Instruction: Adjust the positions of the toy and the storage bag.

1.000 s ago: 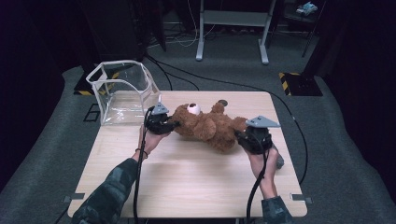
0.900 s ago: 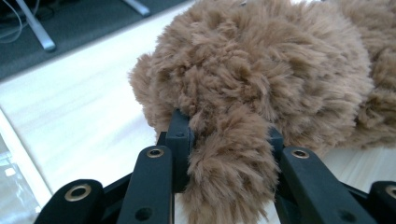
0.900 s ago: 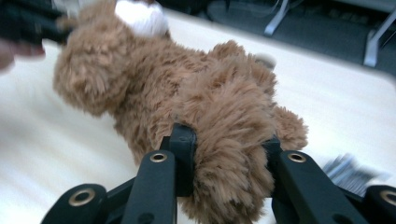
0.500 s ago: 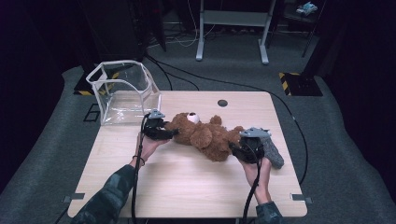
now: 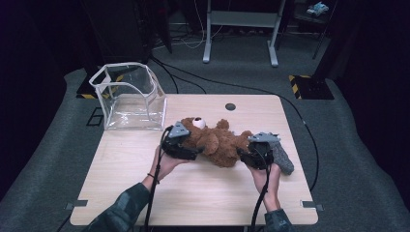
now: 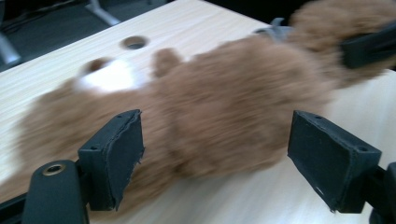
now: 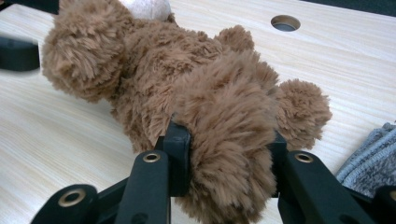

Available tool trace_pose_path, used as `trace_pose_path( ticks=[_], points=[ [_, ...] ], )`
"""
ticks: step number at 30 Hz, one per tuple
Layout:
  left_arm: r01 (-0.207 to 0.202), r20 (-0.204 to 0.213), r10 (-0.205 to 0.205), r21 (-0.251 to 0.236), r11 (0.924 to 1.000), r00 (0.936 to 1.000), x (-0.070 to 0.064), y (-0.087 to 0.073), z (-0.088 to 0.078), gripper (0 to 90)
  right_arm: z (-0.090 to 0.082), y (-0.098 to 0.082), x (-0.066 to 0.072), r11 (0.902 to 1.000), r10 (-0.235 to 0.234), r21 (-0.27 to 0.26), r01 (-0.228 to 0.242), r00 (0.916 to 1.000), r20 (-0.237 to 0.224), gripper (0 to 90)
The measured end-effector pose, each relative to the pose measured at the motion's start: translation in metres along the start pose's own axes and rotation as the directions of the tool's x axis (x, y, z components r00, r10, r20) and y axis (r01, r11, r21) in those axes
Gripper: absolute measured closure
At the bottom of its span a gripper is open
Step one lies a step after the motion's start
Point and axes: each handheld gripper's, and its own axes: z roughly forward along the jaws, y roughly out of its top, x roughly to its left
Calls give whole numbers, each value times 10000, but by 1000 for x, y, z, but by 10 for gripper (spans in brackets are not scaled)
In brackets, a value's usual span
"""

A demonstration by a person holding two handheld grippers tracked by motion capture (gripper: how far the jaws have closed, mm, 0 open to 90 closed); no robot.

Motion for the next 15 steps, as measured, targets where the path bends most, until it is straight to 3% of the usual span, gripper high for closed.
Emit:
trace_pose_path(
  ticks=[2,4,7,8,10,13,15],
  points=[
    [-333,-133,334,72,9994,9994,-9,3,8,175,1,-1,0,10000,16,19,-16,10000,-21,649],
    [-306,-338,309,102,9995,9989,-16,5,21,190,1,-1,-1,10000,38,51,-38,10000,-26,648],
    [-352,-323,355,71,9994,9989,-17,6,26,233,1,-2,-1,10000,9,52,-9,10000,-53,647],
    [-371,-257,371,-2,9993,9990,-17,6,28,271,1,-3,-1,10000,26,63,-25,10000,-68,647],
    [-238,-78,237,-127,9996,9997,-16,4,29,450,1,-4,-1,10000,4,85,-3,9999,-115,645],
    [-267,-47,265,-395,9989,9996,-12,-1,24,603,1,-7,1,9999,-9,113,10,9999,-125,640],
    [11,32,-10,-434,9991,10000,-6,-8,18,673,1,-11,1,9999,54,133,-51,9997,-244,631]
  ],
)
